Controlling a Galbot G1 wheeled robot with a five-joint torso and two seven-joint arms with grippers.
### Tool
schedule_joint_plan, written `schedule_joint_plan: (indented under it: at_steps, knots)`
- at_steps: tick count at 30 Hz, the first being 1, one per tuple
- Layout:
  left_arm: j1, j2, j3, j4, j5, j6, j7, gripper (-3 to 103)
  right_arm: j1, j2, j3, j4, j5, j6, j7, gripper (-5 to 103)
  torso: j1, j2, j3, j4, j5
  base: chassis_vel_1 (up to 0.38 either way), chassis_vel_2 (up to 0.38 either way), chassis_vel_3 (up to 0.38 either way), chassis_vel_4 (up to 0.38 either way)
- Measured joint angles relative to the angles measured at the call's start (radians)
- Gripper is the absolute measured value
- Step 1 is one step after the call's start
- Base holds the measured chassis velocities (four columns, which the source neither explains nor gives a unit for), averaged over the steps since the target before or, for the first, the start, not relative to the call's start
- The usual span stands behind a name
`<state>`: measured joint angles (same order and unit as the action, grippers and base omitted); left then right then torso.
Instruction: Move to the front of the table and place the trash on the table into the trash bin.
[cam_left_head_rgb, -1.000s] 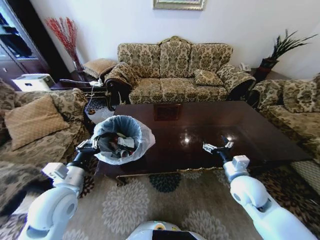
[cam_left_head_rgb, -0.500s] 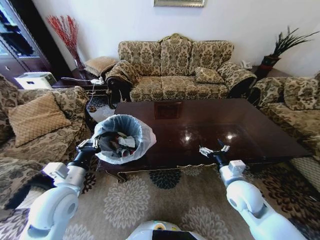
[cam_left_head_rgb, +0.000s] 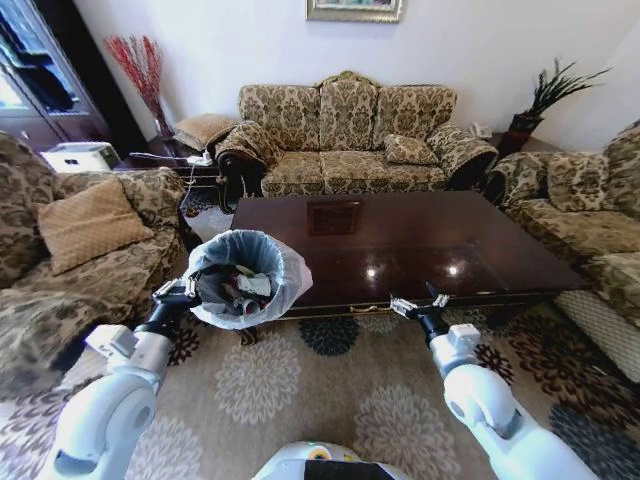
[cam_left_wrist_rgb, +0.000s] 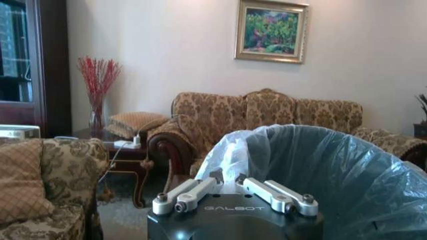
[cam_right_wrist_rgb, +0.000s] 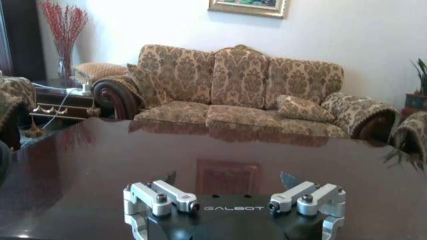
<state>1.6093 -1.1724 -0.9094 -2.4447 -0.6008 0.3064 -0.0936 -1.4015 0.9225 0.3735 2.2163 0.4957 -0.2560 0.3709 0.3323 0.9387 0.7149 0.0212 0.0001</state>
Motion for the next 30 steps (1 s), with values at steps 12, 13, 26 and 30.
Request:
schedule_joint_plan:
  at_steps: [12, 13, 26, 30]
  knots:
    - [-0.003, 0.0, 0.005, 0.004, -0.001, 0.008, 0.0, 3, -0.034, 0.032, 0.003, -0.005, -0.061, 0.004, -0.016, 100, 0.001, -0.001, 0.001, 0.0003, -0.0003, -0.06, -0.016, 0.072, 0.02]
    - [-0.003, 0.0, 0.005, 0.004, -0.001, 0.008, 0.0, 3, -0.034, 0.032, 0.003, -0.005, -0.061, 0.004, -0.016, 100, 0.001, -0.001, 0.001, 0.0003, -0.0003, -0.085, -0.109, 0.1, 0.115]
    - [-0.003, -0.007, 0.006, 0.014, -0.004, 0.006, 0.001, 3, -0.016, 0.035, -0.038, -0.019, -0.084, 0.012, -0.023, 100, 0.001, -0.001, 0.001, 0.0001, -0.0004, -0.225, -0.23, 0.229, 0.23]
    - [-0.003, -0.008, 0.006, 0.014, -0.006, 0.007, 0.003, 3, -0.01, 0.034, -0.051, -0.023, -0.088, 0.023, -0.012, 100, 0.002, -0.001, 0.001, 0.0, -0.0003, -0.292, -0.325, 0.311, 0.298]
